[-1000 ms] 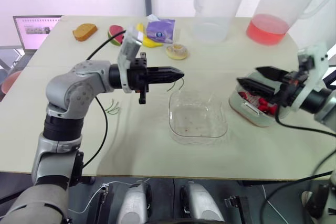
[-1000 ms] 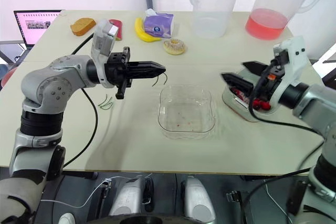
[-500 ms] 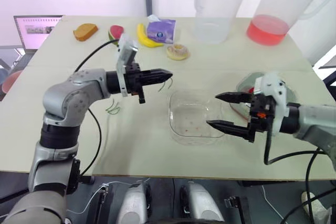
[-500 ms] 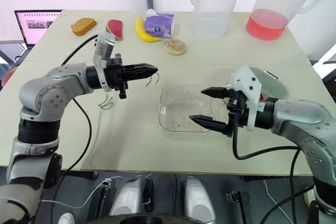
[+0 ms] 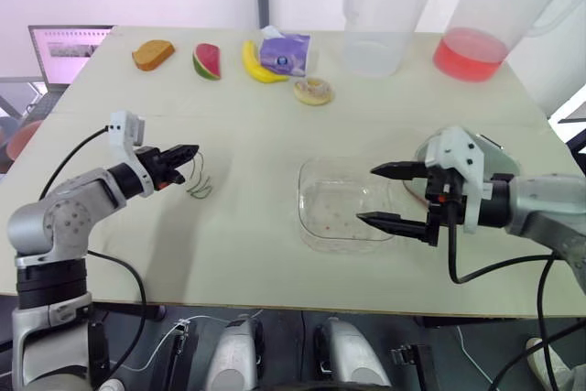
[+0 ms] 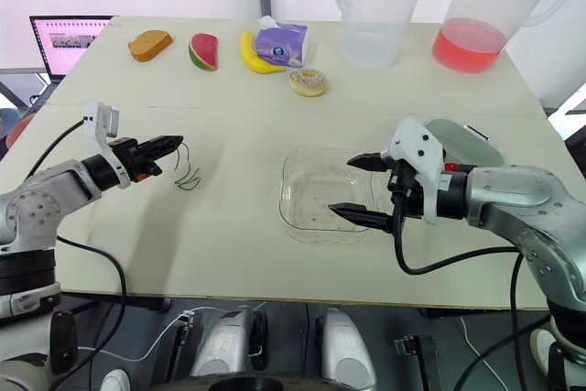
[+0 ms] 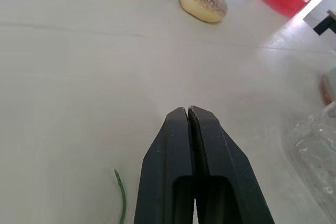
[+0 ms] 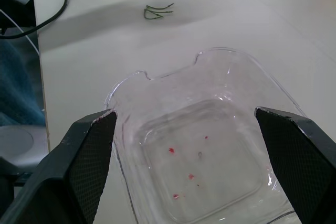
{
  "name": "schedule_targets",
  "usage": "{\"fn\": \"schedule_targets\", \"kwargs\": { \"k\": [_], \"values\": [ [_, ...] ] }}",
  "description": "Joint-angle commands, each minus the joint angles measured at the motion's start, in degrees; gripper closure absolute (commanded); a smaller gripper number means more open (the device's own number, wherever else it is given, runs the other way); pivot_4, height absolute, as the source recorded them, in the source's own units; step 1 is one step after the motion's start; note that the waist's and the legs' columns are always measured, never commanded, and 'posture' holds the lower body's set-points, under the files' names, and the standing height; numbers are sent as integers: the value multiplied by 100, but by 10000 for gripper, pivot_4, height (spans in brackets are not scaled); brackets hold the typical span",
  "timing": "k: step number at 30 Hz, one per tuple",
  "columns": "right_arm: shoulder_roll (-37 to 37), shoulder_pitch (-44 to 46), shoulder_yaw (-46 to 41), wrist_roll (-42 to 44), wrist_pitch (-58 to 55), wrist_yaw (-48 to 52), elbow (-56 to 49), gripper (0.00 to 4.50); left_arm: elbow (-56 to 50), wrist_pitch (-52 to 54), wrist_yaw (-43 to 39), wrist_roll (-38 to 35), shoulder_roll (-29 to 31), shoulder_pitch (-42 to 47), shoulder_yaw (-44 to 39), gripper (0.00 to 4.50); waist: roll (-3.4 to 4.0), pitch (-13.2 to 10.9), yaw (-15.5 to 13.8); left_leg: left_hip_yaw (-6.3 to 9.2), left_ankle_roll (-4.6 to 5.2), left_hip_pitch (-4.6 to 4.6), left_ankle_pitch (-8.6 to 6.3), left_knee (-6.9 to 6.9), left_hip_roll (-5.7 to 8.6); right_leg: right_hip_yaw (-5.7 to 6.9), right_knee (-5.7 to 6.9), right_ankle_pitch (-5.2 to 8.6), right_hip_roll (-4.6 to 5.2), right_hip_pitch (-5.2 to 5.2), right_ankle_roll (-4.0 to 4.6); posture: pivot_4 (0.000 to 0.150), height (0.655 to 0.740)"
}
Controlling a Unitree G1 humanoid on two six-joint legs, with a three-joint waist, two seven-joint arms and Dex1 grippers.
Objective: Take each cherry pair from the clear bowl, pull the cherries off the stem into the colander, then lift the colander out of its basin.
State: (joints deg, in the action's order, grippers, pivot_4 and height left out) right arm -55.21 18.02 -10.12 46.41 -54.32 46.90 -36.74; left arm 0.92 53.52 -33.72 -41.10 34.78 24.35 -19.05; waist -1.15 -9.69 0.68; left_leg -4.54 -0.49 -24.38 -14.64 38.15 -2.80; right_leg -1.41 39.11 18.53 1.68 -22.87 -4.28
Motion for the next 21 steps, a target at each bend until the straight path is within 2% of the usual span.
{"fn": "schedule_targets", "kwargs": {
  "k": [1,8,11,18,21],
  "values": [
    [-56,93,-44,83,0,-35,-63,549,164,-65,19,99,-24,-103,-4,45000,0,0,16,0,0,0,0,0,-1,0,0,0,-1,0,0,1500,7400],
    [-42,36,-125,152,-56,-121,-120,549,504,-259,167,418,-91,-83,46,45000,-1,0,7,-1,0,0,0,0,-1,0,0,0,2,-1,1,1500,7400],
    [-46,17,-105,98,-28,-184,-129,0,541,-392,164,563,-86,-92,70,36465,-1,0,4,-2,0,0,0,-1,-1,0,0,-1,3,-1,1,1500,7400],
    [-34,45,-97,148,-34,-246,-120,0,620,-571,142,746,-83,-69,96,545,-1,0,6,-2,0,0,0,-1,-1,0,0,-1,4,-1,1,1500,7400],
    [-24,36,-93,185,-43,-288,-146,0,684,-723,93,888,-55,-44,172,183,-1,0,6,-2,0,0,0,-1,-1,0,0,-1,3,-1,1,1500,7400]
  ]
}}
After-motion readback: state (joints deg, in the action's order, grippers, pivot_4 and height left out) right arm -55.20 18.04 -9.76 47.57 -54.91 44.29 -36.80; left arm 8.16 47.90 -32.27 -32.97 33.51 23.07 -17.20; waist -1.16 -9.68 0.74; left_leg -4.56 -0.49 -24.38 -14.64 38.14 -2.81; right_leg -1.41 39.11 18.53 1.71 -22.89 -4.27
